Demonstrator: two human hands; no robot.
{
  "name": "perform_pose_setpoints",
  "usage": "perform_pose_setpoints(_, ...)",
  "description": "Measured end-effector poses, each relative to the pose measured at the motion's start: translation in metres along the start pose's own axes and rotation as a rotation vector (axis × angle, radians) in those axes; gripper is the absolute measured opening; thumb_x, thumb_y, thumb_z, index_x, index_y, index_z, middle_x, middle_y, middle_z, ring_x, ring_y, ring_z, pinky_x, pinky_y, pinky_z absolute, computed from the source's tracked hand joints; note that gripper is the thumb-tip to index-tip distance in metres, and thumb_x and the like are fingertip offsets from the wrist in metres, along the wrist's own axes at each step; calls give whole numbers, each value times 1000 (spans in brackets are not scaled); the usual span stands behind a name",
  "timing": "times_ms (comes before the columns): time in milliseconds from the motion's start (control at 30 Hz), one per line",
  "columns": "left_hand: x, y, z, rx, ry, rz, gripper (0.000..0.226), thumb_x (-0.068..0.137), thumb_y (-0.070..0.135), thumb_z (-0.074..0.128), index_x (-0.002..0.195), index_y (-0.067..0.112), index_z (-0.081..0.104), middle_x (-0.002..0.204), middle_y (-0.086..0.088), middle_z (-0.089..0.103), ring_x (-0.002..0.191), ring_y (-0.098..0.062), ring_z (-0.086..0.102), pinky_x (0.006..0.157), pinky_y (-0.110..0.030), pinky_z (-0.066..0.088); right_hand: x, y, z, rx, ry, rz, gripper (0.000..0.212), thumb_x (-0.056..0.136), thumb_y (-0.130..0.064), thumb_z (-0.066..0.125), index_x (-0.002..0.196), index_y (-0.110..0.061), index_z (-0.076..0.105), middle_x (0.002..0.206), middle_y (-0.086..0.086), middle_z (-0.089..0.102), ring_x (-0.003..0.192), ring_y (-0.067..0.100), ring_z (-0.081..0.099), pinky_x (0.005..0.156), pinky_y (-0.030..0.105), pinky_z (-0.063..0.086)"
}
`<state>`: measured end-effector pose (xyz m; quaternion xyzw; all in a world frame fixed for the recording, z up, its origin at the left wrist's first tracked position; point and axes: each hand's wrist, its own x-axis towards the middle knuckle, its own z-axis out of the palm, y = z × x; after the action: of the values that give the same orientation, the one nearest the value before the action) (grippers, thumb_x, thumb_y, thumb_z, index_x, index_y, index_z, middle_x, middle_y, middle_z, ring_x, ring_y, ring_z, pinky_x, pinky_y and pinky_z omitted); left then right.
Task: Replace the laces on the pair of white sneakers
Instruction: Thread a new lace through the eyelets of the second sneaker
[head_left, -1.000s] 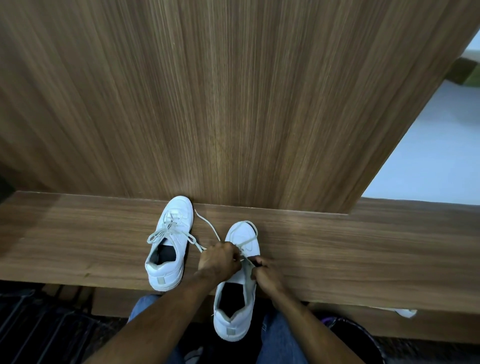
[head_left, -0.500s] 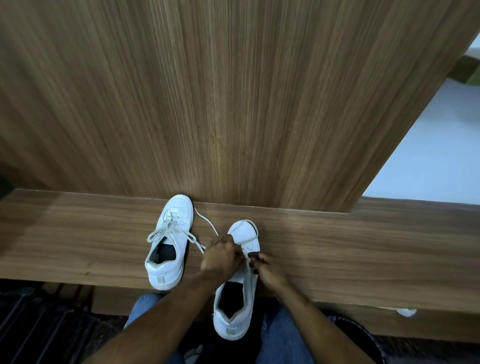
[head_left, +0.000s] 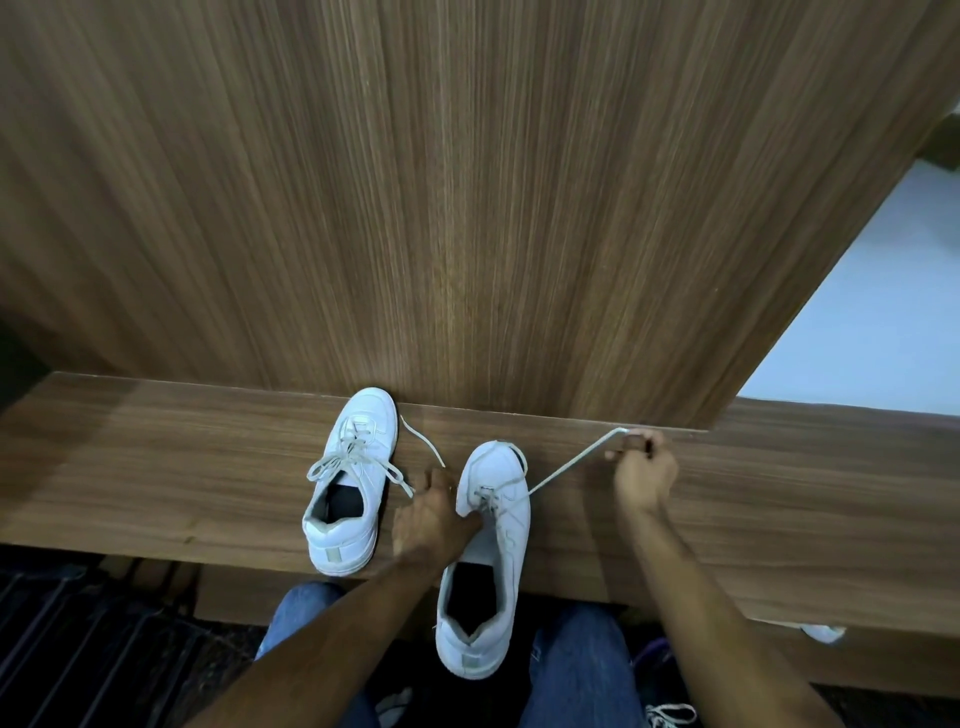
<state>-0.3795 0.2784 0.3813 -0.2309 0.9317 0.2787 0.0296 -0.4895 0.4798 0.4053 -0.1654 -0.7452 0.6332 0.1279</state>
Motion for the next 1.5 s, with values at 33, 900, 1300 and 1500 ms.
perform_pose_setpoints(33, 0, 0, 0, -7, -29, -22, 50, 73, 47, 66, 115, 23, 54, 116, -3, 60, 107, -31, 60, 88, -37, 48, 7, -3, -5, 2, 64, -9, 24, 90, -5, 46, 74, -21, 54, 67, 2, 61, 56, 9, 62, 73, 33, 52)
perform_pose_setpoints(900, 4, 0, -4, 54, -72, 20, 27, 83, 44, 61, 93, 23, 72, 100, -5, 70, 100, -29, 65, 80, -32, 50, 0, -36, 8, 508, -150, 67, 26, 89, 3, 54, 71, -14, 61, 63, -1, 63, 66, 18, 56, 71, 33, 45)
perform_pose_setpoints(1300, 6, -3, 1, 62, -73, 2, 29, 83, 48, 59, 94, 25, 72, 102, -5, 70, 100, -29, 64, 81, -32, 49, -66, 48, 15, -877, -799, -400, 42, 88, -27, 56, 130, -30, 56, 146, -4, 41, 128, 21, 48, 104, 31, 40)
perform_pose_setpoints(1500, 7, -5, 1, 34, -65, -30, 30, 79, 48, 61, 93, 24, 71, 103, -6, 70, 99, -29, 65, 80, -33, 52, -80, 43, 28, -917, -730, -454, 23, 92, -27, 48, 106, -26, 66, 115, -4, 65, 108, 24, 60, 88, 31, 45)
